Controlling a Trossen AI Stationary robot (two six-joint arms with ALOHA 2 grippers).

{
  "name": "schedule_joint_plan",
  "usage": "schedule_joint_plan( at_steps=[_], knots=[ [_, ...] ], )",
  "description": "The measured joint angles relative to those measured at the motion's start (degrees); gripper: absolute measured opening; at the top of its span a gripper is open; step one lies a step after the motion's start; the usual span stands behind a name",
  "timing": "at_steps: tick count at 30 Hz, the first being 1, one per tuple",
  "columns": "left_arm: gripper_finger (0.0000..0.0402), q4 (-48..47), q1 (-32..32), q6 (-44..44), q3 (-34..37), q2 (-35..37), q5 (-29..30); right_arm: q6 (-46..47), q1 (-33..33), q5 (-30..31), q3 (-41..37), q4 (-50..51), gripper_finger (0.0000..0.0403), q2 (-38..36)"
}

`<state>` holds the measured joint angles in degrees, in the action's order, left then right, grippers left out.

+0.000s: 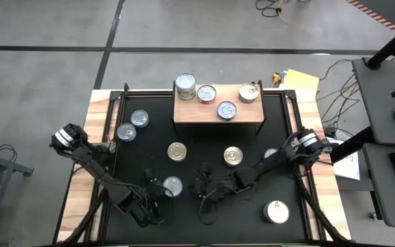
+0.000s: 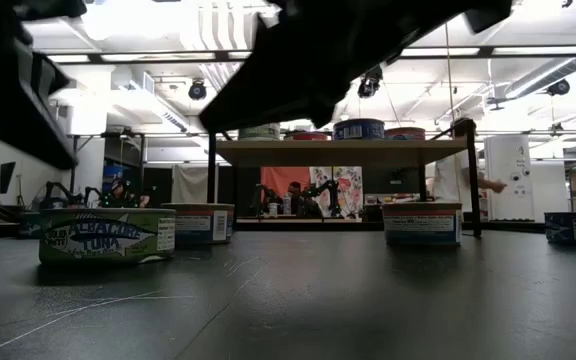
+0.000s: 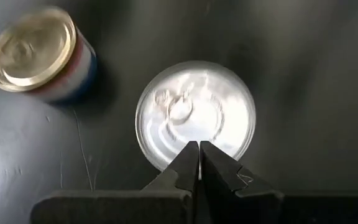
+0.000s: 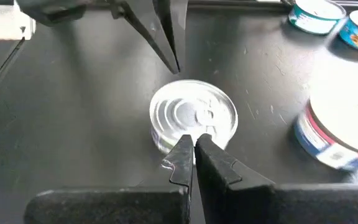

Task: Stack canned seafood by type on shelf
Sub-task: Put the green tuna can on the shelf

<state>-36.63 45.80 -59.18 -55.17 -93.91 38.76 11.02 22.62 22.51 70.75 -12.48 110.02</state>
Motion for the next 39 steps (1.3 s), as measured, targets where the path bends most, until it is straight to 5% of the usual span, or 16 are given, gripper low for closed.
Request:
schedule_joint_plan(
  at_steps=[8,12,18,22,29,39],
  knots=[
    [0.0000,0.87,2.39,1.79,-0.27,6.14,7.04,-1.96,-1.52,-0.49,4.66,0.10,0.0009,4.94],
    [0.0000,4.53,2.45,11.22,-0.09,10.79,7.80,-3.18,-1.80,-1.06,6.06,0.07,0.0009,5.55],
    [0.0000,24.22,2.36,34.12,5.28,17.12,2.77,-3.47,-1.91,-1.73,6.31,0.22,0.0009,5.57],
    [0.0000,40.40,1.79,41.87,13.64,21.47,-1.74,-3.65,-1.92,-1.72,6.15,0.26,0.0009,5.57],
    [0.0000,48.50,0.06,34.91,24.02,26.77,2.49,-3.62,-1.93,-1.94,5.92,0.21,0.0009,5.58],
    [0.0000,45.54,-0.07,11.03,24.96,26.75,5.30,-6.74,-2.02,-1.93,5.11,-2.35,0.0009,8.11]
  ],
)
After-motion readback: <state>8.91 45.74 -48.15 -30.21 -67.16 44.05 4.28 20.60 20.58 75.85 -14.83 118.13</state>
